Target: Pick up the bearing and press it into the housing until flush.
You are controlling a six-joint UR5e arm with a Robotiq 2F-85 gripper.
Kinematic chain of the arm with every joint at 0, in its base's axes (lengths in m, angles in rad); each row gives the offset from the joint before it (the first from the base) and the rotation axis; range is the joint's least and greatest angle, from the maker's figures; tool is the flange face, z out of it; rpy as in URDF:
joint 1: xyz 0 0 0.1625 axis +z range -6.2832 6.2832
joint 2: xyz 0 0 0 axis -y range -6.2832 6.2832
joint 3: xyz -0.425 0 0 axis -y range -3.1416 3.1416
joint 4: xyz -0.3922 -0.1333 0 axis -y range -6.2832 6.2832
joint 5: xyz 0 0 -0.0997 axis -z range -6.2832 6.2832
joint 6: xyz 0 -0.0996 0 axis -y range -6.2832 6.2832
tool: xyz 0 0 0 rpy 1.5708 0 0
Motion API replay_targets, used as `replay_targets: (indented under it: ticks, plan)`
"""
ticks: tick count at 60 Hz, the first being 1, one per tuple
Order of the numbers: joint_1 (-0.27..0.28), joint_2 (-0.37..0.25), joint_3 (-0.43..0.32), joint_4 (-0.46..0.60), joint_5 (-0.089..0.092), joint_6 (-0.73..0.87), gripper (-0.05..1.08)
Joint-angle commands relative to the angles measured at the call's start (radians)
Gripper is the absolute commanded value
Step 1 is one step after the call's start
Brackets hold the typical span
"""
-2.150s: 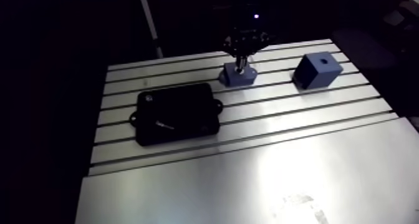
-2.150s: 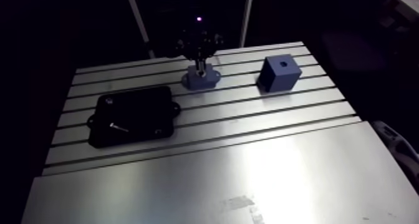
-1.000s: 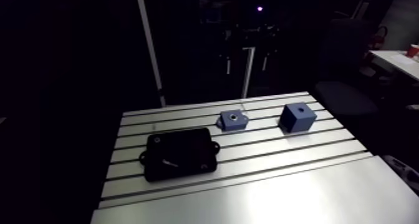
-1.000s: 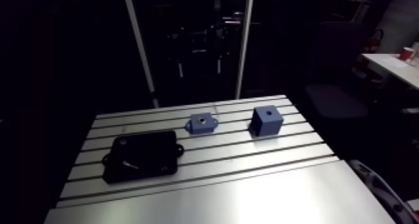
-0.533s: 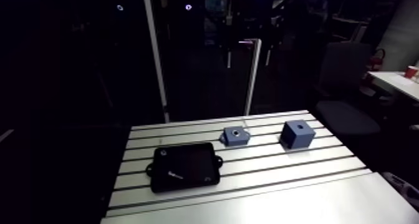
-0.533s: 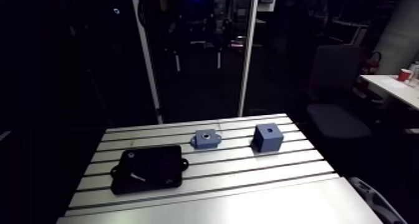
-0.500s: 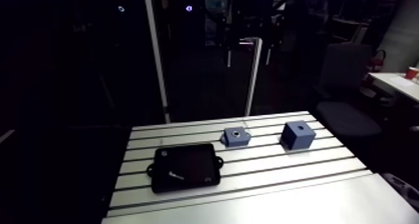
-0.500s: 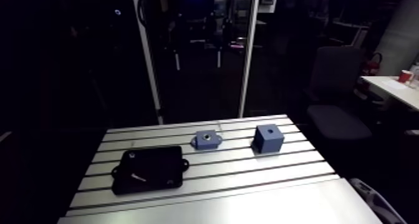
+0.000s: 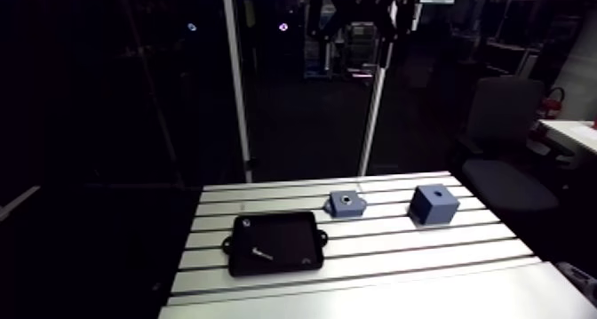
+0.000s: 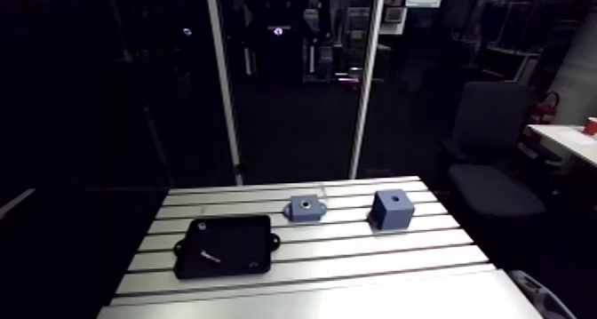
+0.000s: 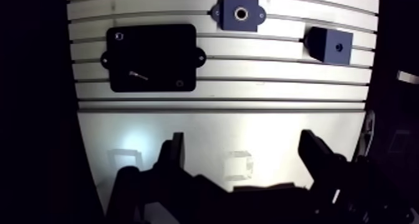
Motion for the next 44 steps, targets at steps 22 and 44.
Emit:
replay_targets:
  ticks: [22, 44]
  plan:
    - [0.001, 0.001, -0.004, 0.004, -0.003, 0.013, 0.0]
    - [0.006, 0.0, 0.0, 0.006, -0.007, 0.013, 0.0]
